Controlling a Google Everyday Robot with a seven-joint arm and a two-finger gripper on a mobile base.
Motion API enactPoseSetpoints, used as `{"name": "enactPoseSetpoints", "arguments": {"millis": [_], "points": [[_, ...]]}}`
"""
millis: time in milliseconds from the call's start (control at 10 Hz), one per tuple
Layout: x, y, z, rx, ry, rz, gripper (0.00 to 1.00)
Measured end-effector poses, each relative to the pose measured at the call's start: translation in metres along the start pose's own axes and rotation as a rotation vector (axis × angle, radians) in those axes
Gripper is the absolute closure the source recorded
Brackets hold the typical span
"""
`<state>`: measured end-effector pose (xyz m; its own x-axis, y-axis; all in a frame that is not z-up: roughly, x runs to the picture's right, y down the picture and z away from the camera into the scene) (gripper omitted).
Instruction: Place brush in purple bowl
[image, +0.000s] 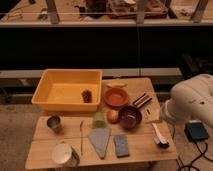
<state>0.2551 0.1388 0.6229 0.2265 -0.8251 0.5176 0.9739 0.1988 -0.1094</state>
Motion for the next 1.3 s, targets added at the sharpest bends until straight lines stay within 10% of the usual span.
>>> {"name": "enactPoseSetpoints", "arguments": {"millis": [800,1300], "points": [[0.042,-0.010,0.028,0.001,0.045,-0.148,0.20],[0.036,0.013,0.071,0.024,-0.038,-0.135,0.20]]}}
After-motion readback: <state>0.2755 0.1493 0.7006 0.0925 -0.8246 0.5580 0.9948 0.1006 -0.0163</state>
